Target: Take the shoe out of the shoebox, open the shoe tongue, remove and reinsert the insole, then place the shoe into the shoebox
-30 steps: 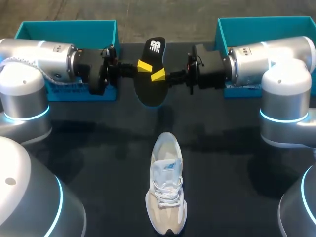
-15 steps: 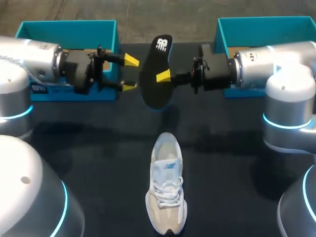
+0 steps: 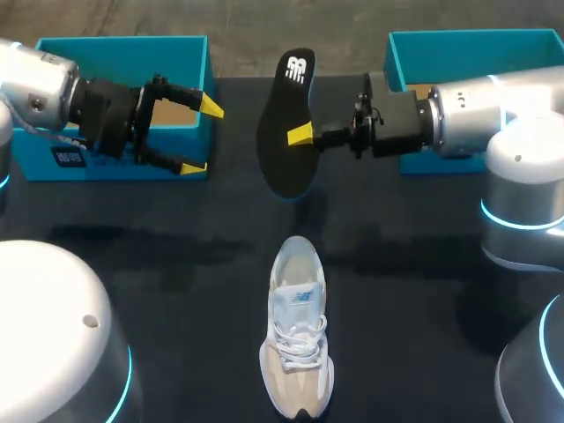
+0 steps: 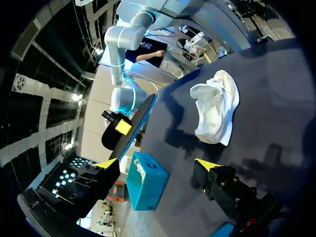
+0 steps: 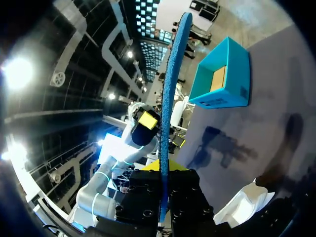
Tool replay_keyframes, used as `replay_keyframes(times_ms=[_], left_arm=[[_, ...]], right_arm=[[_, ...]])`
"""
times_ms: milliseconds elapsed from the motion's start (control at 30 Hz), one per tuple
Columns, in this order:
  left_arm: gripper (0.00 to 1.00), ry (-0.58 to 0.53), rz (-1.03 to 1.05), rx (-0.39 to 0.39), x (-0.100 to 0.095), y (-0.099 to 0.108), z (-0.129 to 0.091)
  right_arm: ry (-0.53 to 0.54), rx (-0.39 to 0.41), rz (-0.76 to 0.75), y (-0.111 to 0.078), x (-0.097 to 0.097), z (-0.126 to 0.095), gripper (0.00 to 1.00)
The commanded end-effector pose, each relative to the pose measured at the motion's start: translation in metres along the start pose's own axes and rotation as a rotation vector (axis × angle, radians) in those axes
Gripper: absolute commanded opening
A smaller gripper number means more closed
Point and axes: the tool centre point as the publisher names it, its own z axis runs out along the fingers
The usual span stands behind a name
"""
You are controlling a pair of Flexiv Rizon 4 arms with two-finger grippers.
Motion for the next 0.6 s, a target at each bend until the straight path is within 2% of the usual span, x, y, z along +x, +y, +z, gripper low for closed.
replay_keyframes(times_ms=[33,133,267,600], left_arm=[[1.0,0.006,0.0,0.0,0.0,0.0,-0.001],[1.0,0.006,0.0,0.0,0.0,0.0,-0.001],[1.0,0.101,-0.057,0.009,0.007,0.001,0.007],[1.0,0.301,-0.269,-0.029,0.045,0.001,0.022]], right_arm=[[-0.004,0.0,0.001,-0.001,0.0,0.001,0.0],[-0.004,0.0,0.001,-0.001,0.0,0.001,0.0],[-0.019,0.014,-0.037,-0.005,-0.005,-0.003,0.0],[-0.111,0.032,-0.153,-0.023,-0.025,-0.012,0.0]])
